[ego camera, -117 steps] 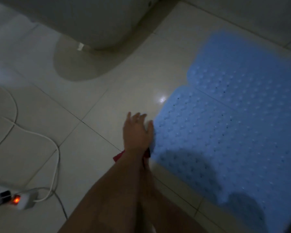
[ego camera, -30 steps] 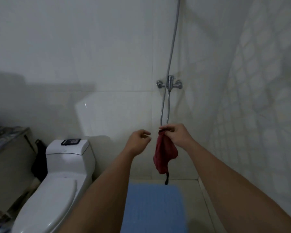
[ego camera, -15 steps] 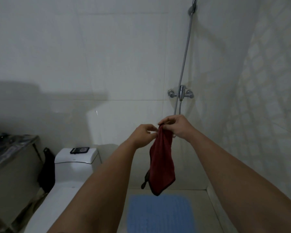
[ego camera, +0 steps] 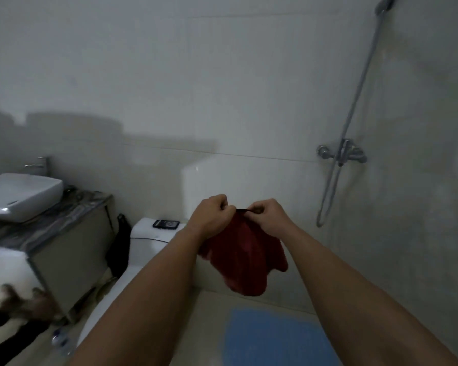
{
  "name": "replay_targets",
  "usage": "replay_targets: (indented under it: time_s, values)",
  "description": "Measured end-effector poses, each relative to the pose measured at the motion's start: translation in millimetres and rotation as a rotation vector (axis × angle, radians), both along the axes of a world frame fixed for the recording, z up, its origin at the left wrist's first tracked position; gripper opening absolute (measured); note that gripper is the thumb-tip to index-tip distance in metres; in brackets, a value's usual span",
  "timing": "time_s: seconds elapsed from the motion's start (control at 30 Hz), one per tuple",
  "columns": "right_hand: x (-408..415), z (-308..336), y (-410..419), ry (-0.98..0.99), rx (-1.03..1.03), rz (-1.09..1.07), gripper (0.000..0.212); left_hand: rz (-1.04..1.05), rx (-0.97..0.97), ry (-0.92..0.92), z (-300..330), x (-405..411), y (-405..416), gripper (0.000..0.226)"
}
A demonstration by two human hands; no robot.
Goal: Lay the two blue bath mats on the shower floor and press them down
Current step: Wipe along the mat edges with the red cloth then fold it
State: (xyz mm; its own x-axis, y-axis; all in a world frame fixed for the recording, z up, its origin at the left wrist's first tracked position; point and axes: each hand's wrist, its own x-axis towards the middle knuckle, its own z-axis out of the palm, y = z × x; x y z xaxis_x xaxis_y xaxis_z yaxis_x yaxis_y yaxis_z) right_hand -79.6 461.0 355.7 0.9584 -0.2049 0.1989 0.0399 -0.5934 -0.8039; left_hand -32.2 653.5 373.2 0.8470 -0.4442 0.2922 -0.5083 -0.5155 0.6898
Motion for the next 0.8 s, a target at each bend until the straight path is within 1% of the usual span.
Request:
replay_targets:
  time_s: [0.07,0.13,0.2,0.3,0.37,0.4,0.47,0.53,0.63,0.7,0.8]
  values:
    - [25.5,0.1,19.8,-0.004,-0.01,0.067,0.011,0.056,0.059,-0.037,2.5,8.0,27.4,0.023]
    - [52.2,2.6,38.8,0.01,-0.002,0.167,0.014,0.107,0.159,-0.067,3.1,13.4,56.9,0.02]
    - [82.2,6.0,67.5,0.033,-0.048,0.308,0.019,0.212,0.253,-0.096,4.3,20.5,91.9,0.018]
    - [118.2,10.8,116.6,0.013,-0.105,0.504,0.025,0.374,0.304,-0.1,7.7,20.2,139.0,0.015]
    - [133.9,14.9,156.8,0.0,-0.093,0.634,0.024,0.512,0.357,-0.108,12.7,10.7,170.9,0.017]
    - [138.6,16.8,175.2,0.016,-0.075,0.703,0.02,0.577,0.369,-0.118,15.3,2.9,184.1,0.018]
    - [136.8,25.6,222.0,0.009,-0.053,0.884,0.009,0.742,0.393,-0.084,23.8,-22.7,217.8,0.019]
    - [135.6,30.2,253.8,-0.01,0.009,0.976,0.003,0.844,0.398,-0.082,32.2,-45.9,239.9,0.018]
    - [114.8,60.1,326.1,-0.085,0.01,1.199,0.011,1.065,0.446,-0.057,62.1,-106.1,278.9,0.019]
    - [85.9,81.3,375.9,-0.149,0.014,1.345,0.01,1.213,0.466,-0.082,82.4,-156.5,301.9,0.018]
    - [27.7,105.4,438.7,-0.228,0.097,1.513,0.009,1.404,0.534,-0.057,106.7,-232.1,320.2,0.022]
